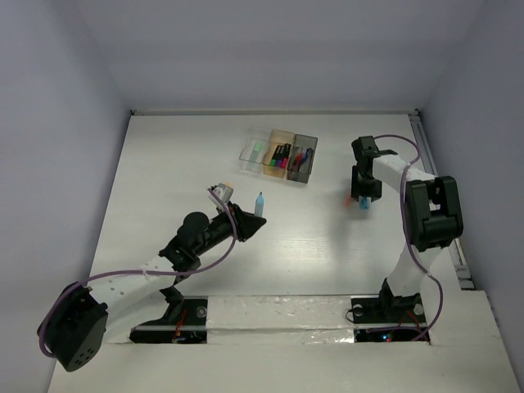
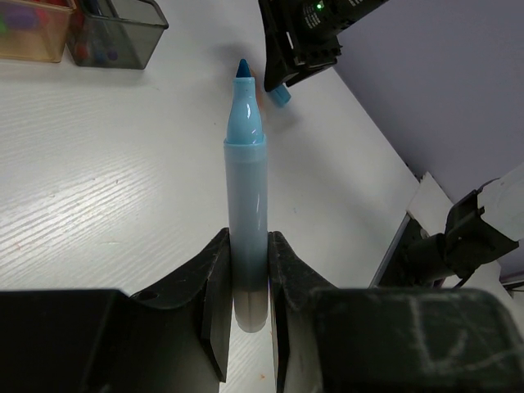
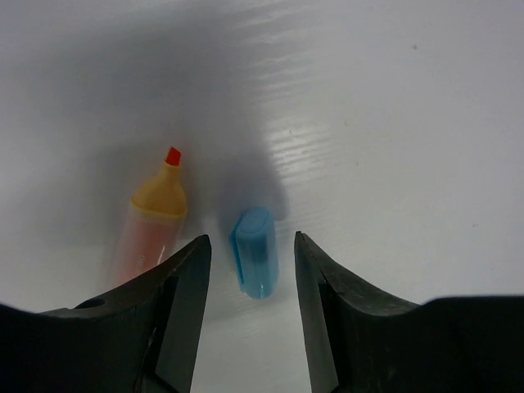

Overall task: Sort the stationery into containers
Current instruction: Close the pen cap on the pen.

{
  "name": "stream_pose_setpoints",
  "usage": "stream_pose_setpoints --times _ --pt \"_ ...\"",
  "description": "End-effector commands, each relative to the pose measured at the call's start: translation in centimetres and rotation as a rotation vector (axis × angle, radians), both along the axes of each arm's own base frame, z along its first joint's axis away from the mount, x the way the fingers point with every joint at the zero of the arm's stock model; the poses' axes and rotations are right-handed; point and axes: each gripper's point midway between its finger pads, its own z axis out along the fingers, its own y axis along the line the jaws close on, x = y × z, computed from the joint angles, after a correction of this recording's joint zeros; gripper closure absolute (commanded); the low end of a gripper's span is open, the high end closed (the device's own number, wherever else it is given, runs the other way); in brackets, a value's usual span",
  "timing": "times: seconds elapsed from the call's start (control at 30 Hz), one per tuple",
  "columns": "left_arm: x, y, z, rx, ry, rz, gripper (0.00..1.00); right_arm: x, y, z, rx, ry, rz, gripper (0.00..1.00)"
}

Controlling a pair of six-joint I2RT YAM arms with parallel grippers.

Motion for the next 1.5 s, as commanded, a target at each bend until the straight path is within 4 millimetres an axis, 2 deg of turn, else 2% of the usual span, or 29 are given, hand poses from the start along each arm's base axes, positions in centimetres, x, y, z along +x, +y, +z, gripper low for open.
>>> stream_pose_setpoints --times 0.0,0.17,0.3,0.4,0.5,0.53,0.67,0.7,0.77,0.8,0.83,0.87,0.9,0.93,0.97,1.0,1.07,1.1,1.17,1.2,1.27,1.3,1.33,1.37,1.4,1.47 --pt "0.3 -0.2 1.5 -0.028 -0.057 0.000 1.00 1.2 0.3 0.2 0.022 0.018 0.037 0.51" --pt "0.5 0.0 1.4 -0.021 -0.059 0.010 1.00 0.7 -0.1 -0.7 -0.005 0.048 0.018 0.60" --pt "0.6 -0.1 1.4 -0.020 -0.058 0.010 1.00 0.5 -0.3 -0.6 -0.011 0.047 0.005 0.66" --pt "0.6 0.0 1.4 -0.018 -0.060 0.013 1.00 0.5 -0.3 -0.5 -0.012 0.049 0.001 0.75" --pt "0.6 0.0 1.3 -0.016 -0.058 0.015 1.00 0.6 -0.5 0.2 -0.019 0.028 -0.010 0.90" --pt "0.6 0.0 1.2 -0.014 -0.058 0.013 1.00 0.5 -0.6 0.5 -0.021 0.017 -0.018 0.91" --pt "0.3 -0.4 1.7 -0.036 -0.065 -0.014 1.00 1.4 -0.4 4.8 0.006 -0.137 -0.045 0.97" --pt "0.3 -0.6 1.9 -0.047 -0.066 -0.023 1.00 1.9 0.5 7.4 0.063 -0.222 -0.026 0.98" --pt "-0.2 -1.3 3.0 -0.086 -0.077 -0.066 1.00 2.8 3.2 10.2 0.159 -0.358 0.061 0.99" --pt "-0.4 -1.6 3.0 -0.093 -0.068 -0.083 1.00 2.6 5.6 13.3 0.272 -0.454 0.132 0.99" --pt "-0.7 -2.0 3.8 -0.119 -0.082 -0.115 1.00 2.5 7.1 14.8 0.337 -0.506 0.175 0.99" --pt "-0.9 -2.1 4.1 -0.136 -0.072 -0.126 1.00 2.5 9.5 16.2 0.418 -0.583 0.230 0.99" --pt "-1.0 -2.3 4.1 -0.144 -0.065 -0.136 1.00 1.9 11.9 17.8 0.529 -0.636 0.302 0.99" --pt "-1.2 -2.4 4.7 -0.161 -0.074 -0.152 1.00 0.8 13.5 20.7 0.612 -0.726 0.359 0.99" --pt "-1.3 -2.5 4.9 -0.172 -0.072 -0.159 1.00 1.0 15.4 23.8 0.724 -0.844 0.401 0.99" --pt "-1.7 -2.8 5.4 -0.188 -0.070 -0.187 1.00 -0.8 17.9 23.9 0.843 -0.836 0.493 0.99" --pt "-1.9 -3.1 6.6 -0.215 -0.090 -0.209 1.00 -2.0 20.3 28.2 0.998 -0.967 0.582 1.00" --pt "-2.2 -3.3 7.4 -0.238 -0.084 -0.231 1.00 -3.2 22.0 28.6 1.057 -0.965 0.642 1.00" --pt "-2.5 -3.4 8.5 -0.274 -0.093 -0.248 1.00 -4.2 23.6 30.1 1.130 -1.002 0.703 1.00" --pt "-2.7 -3.4 8.9 -0.290 -0.094 -0.258 1.00 -4.8 24.2 32.2 1.194 -1.068 0.739 1.00" --pt "-3.2 -3.5 10.0 -0.321 -0.091 -0.283 1.00 -6.7 25.8 33.1 1.294 -1.072 0.820 1.00" --pt "-3.4 -3.5 10.8 -0.335 -0.101 -0.295 1.00 -7.6 26.3 34.6 1.369 -1.103 0.864 1.00" --pt "-3.6 -3.5 11.2 -0.347 -0.101 -0.304 1.00 -7.9 26.4 35.1 1.399 -1.118 0.878 1.00" --pt "-3.8 -3.5 11.8 -0.366 -0.096 -0.314 1.00 -9.2 26.8 36.5 1.468 -1.149 0.921 1.00" --pt "-4.2 -3.5 12.8 -0.393 -0.100 -0.336 1.00 -10.0 27.3 36.3 1.507 -1.129 0.957 1.00" --pt "-4.4 -3.5 13.6 -0.414 -0.101 -0.345 1.00 -11.4 27.2 37.9 1.566 -1.194 1.019 1.00"
